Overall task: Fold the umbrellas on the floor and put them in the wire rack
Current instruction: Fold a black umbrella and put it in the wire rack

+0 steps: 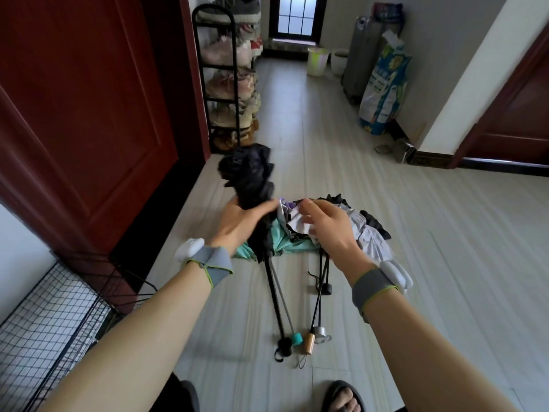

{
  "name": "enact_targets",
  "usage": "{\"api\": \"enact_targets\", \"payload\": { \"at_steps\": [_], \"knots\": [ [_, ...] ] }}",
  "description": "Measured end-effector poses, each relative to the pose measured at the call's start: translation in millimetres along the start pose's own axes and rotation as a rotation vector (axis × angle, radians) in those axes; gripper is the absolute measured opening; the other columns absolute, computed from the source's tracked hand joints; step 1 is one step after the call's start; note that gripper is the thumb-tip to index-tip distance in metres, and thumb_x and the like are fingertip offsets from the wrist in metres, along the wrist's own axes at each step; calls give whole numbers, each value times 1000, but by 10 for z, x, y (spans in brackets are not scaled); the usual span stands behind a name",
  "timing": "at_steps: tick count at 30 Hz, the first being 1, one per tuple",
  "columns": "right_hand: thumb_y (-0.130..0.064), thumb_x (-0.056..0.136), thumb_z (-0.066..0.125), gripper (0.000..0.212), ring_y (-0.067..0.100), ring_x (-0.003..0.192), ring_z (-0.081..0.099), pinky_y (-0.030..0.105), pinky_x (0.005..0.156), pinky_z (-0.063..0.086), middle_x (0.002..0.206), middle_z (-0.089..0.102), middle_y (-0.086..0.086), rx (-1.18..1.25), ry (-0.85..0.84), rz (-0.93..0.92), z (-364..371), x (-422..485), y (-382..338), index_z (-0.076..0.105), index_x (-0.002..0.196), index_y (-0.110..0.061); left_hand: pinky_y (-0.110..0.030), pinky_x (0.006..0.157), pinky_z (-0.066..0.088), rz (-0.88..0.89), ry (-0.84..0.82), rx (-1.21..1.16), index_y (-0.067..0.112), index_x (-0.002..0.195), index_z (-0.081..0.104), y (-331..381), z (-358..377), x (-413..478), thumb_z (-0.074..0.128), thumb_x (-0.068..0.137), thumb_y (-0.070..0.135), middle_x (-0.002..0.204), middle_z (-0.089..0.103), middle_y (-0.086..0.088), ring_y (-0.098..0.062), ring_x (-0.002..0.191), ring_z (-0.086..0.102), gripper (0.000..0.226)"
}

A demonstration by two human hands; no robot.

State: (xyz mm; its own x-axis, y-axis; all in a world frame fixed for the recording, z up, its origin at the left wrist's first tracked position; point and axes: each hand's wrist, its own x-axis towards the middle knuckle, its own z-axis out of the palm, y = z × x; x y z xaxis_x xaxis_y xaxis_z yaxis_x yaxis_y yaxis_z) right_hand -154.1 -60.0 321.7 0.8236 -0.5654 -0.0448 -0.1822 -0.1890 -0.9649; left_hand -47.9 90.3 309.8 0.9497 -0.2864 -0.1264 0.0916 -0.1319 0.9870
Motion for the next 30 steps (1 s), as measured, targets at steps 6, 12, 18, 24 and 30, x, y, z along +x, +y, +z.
{"api": "enact_targets", "payload": {
  "at_steps": [6, 12, 18, 24, 30],
  "knots": [
    [-46, 99, 56, 35, 22, 82, 60, 33, 76, 45, 78, 65, 1, -403, -42, 179, -335, -24, 398, 74, 87, -17, -32, 66, 59, -200, 378, -495, 17, 90, 64, -50, -435, 173, 86, 75, 32, 91, 73, -2, -16, 72, 72, 31],
    [-47, 92, 49, 38, 25, 70, 60, 31, 64, 49, 70, 63, 3, -497, 187, 339, -579, 14, 626, 62, 70, -19, -39, 75, 57, -364, 483, -661, 16, 109, 56, -173, -709, 199, 71, 86, 41, 99, 66, -4, -26, 85, 67, 37],
    [-39, 94, 55, 30, 24, 63, 65, 29, 54, 46, 62, 72, 3, -113, 296, 497, -635, 34, 714, 66, 86, -12, -41, 77, 58, -404, 502, -714, 17, 117, 58, -221, -795, 160, 67, 87, 44, 116, 69, -6, -28, 96, 70, 41],
    [-27, 90, 59, 23, 23, 61, 54, 26, 45, 44, 62, 63, 3, -240, 336, 304, -545, 64, 642, 61, 74, -10, -42, 85, 57, -399, 535, -689, 17, 119, 56, -206, -829, 191, 63, 90, 39, 116, 64, -6, -27, 99, 66, 38],
    [-20, 93, 52, 26, 22, 54, 49, 24, 49, 36, 63, 59, 6, -294, 247, 458, -448, 96, 507, 56, 70, -8, -39, 82, 55, -388, 550, -658, 17, 117, 54, -204, -816, 231, 62, 91, 37, 107, 61, -3, -22, 86, 63, 33]
  ]
}}
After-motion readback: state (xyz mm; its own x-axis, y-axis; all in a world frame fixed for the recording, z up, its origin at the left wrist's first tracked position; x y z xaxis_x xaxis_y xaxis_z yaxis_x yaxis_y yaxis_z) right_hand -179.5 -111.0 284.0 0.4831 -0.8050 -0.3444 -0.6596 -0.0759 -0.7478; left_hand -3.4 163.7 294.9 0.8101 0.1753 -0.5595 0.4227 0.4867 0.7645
